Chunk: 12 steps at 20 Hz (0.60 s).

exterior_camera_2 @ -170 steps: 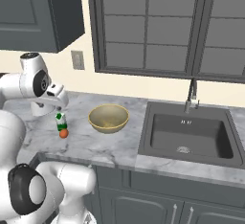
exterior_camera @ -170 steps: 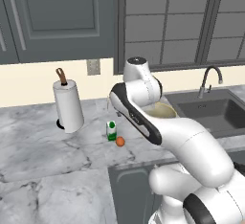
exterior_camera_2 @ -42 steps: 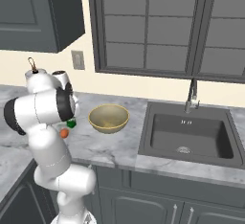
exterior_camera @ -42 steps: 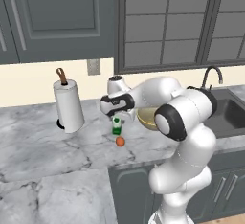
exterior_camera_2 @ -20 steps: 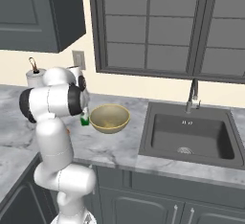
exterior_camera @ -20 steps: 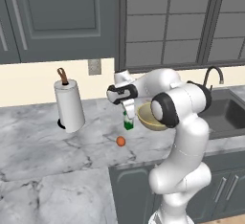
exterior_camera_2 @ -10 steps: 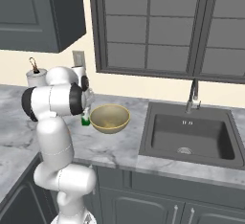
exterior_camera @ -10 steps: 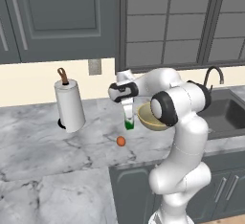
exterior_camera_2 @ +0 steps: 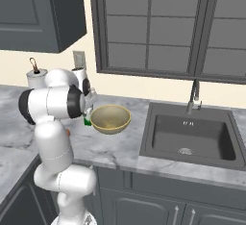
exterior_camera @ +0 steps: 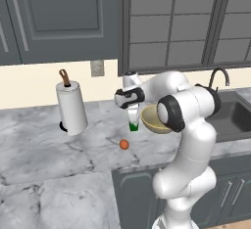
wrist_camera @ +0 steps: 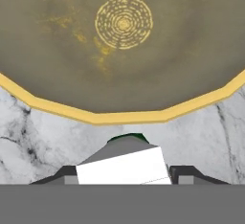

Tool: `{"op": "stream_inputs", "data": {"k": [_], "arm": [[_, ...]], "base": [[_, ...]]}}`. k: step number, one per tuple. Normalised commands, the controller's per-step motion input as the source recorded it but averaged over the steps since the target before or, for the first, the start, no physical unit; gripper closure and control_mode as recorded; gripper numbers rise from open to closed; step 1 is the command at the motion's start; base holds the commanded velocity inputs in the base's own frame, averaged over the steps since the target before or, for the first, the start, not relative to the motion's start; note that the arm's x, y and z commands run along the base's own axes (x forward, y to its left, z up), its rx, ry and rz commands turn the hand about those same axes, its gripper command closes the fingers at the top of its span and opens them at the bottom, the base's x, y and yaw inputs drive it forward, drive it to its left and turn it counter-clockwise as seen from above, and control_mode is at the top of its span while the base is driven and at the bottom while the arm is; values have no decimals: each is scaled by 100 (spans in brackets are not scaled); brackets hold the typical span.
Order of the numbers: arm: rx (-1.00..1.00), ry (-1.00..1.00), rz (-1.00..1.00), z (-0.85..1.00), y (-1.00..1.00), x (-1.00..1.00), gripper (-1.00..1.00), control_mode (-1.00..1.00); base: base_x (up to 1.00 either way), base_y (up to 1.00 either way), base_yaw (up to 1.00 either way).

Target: Gather the eggs and milk located in the vicinity of the sink area and place them right next to the bowl.

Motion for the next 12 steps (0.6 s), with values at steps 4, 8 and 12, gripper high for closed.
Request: {"op": "stream_inputs", "data": {"k": [4,8,12], "arm": [[0,-1,0,-6,0,0,100,-100],[0,0,0,-10,0,0,100,-100],[0,0,0,-7,0,2,-100,-100]], "base": [[0,0,0],[0,0,0],[0,0,0]]}}
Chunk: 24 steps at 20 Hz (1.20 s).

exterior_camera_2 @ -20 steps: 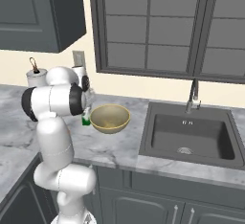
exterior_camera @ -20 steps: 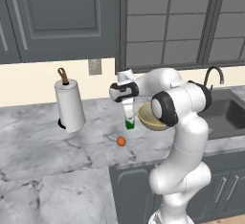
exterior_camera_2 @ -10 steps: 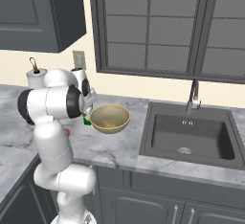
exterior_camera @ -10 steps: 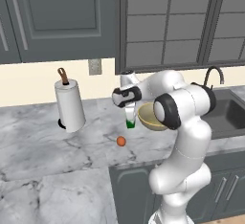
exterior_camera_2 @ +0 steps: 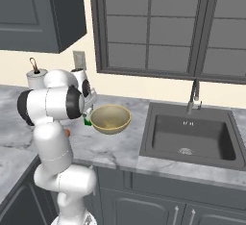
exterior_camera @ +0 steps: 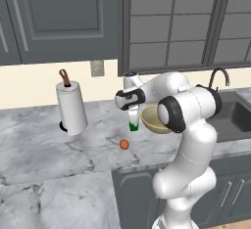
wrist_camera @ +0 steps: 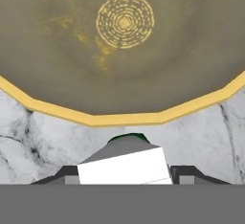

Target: Gather the eggs and milk located in the vicinity of the sink area and place them right next to the bowl.

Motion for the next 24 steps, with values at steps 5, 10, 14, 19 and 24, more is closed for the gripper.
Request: {"op": "stream_inputs", "data": {"k": [5,10,14,19,24], "arm": [[0,-1,0,0,0,1,-100,-100],[2,-1,-3,20,-1,0,-100,-100],[14,0,-2,36,-14,0,-100,-100],[17,0,0,47,-12,-1,-100,-100],[5,-10,-2,53,-2,-42,-100,-100]], "base": [[0,0,0],[0,0,0],[0,0,0],[0,0,0],[0,0,0]]}}
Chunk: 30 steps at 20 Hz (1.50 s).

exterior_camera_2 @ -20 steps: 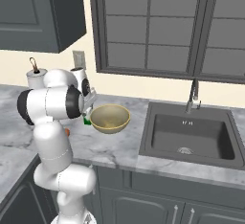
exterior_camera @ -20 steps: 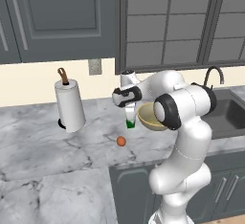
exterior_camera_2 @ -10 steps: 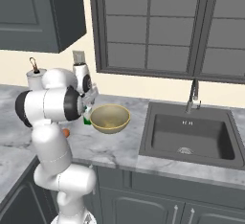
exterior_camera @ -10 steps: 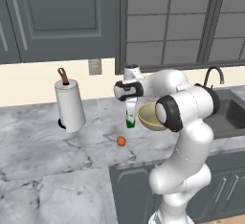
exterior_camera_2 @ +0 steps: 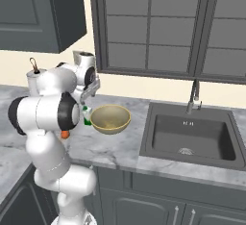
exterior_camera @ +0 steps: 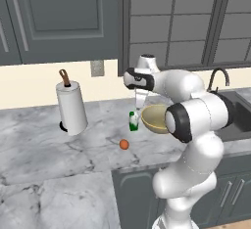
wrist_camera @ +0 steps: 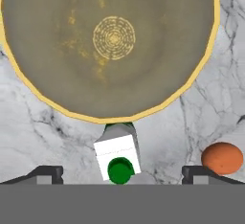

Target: Gather the eggs and milk located in the vicinity of the sink area and place them right next to the bowl.

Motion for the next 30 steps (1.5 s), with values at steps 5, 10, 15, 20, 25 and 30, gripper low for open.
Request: {"op": "stream_inputs", "data": {"k": [5,10,15,20,25,30], "arm": [[0,-27,0,36,0,-89,-100,-100],[0,-40,0,22,0,-97,-100,-100],[4,-21,7,0,9,-100,-100,-100],[1,-5,-1,0,53,-76,-100,-100],[0,3,-9,-7,37,-28,-100,-100],[0,5,-15,-3,16,-3,-100,-100]], "base": [[0,0,0],[0,0,0],[0,0,0],[0,0,0],[0,0,0],[0,0,0]]}}
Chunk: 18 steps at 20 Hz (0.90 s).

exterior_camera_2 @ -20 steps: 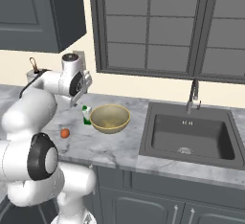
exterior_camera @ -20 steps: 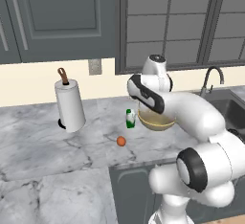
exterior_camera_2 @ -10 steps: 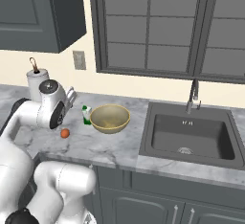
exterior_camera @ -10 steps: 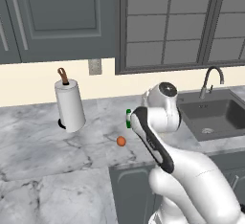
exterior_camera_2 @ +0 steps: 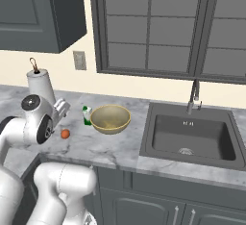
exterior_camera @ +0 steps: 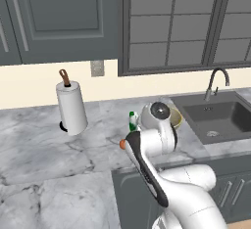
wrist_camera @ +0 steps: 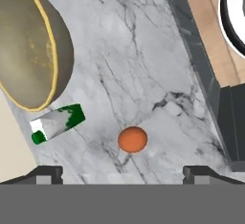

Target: Gather the eggs and milk located in the vicinity of the sink area and place them right next to the bowl.

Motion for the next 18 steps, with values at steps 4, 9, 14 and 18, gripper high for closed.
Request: {"op": "stream_inputs", "data": {"k": [4,9,14,18], "arm": [[-3,4,11,15,4,0,-100,-100],[-9,7,11,17,9,-15,-100,-100],[-9,1,52,10,5,1,-100,-100],[-18,1,62,0,0,3,-100,-100]], "base": [[0,0,0],[0,0,0],[0,0,0],[0,0,0]]}}
